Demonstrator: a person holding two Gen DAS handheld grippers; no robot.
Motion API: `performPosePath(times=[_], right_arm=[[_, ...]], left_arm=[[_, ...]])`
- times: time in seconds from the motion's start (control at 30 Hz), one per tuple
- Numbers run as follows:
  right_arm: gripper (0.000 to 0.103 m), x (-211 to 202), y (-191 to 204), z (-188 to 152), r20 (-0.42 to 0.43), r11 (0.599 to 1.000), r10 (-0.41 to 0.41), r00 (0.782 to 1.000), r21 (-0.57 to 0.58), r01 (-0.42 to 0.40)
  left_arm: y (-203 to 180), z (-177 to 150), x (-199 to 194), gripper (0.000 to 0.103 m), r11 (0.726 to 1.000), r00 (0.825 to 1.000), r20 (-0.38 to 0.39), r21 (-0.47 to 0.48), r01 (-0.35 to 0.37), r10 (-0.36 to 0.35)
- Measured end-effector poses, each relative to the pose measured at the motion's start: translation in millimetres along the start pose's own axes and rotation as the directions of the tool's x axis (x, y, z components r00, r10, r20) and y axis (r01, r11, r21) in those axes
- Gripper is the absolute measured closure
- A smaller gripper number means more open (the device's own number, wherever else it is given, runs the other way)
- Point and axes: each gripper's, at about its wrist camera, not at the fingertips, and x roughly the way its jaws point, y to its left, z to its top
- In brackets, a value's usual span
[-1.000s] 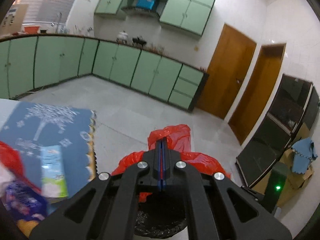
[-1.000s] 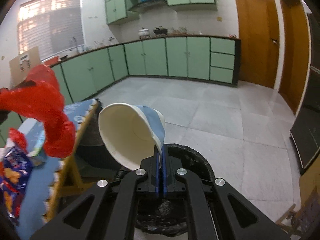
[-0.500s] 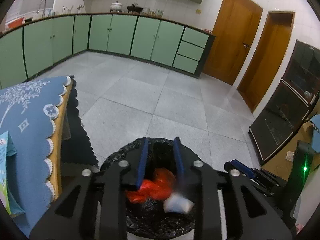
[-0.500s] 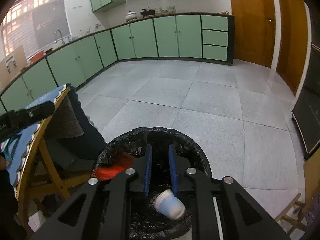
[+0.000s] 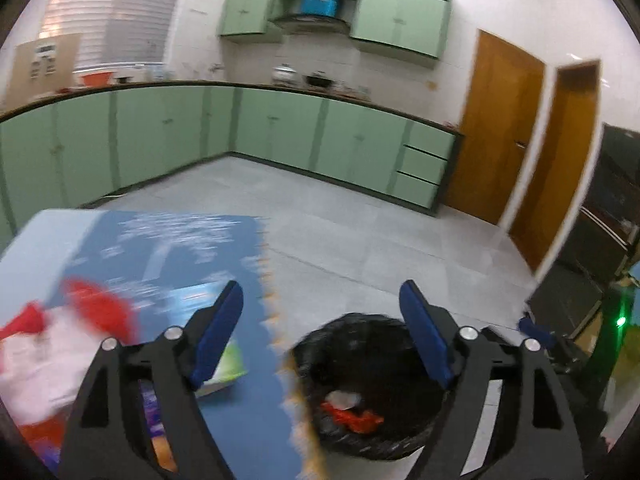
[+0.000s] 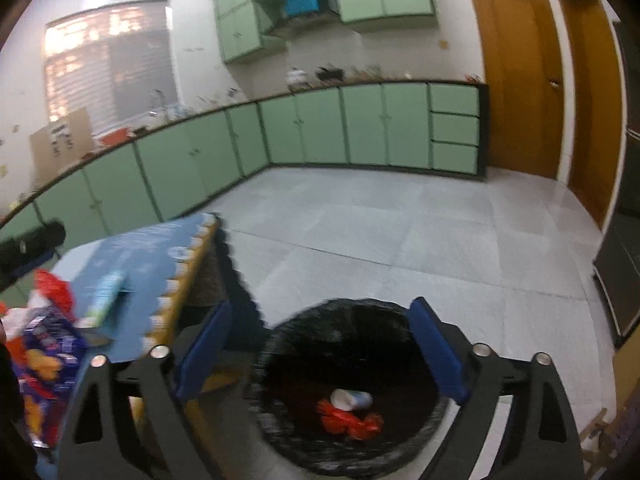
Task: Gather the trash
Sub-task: 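Carry cup and red bag over the bin and open both tools, then grasp the orange foam net with the left tool while the right tool grasps the milk carton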
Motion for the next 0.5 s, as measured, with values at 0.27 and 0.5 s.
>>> performPosePath(times=[0.27,0.5], right_arm=[[0.008,-16,96,-8,-0.006,0.991,0.118,0.993,-0.057,-0.118],[0.008,-1,152,-28,-0.057,0.981,0.17,0.984,-0.089,-0.174]], left_arm=[[108,-21,-107,0.017,0.951,0.95,0.048,-0.026,-0.307,0.308],[179,-37,-150,0.016,0.89,0.893,-0.003,-0.078,-0.45,0.451]])
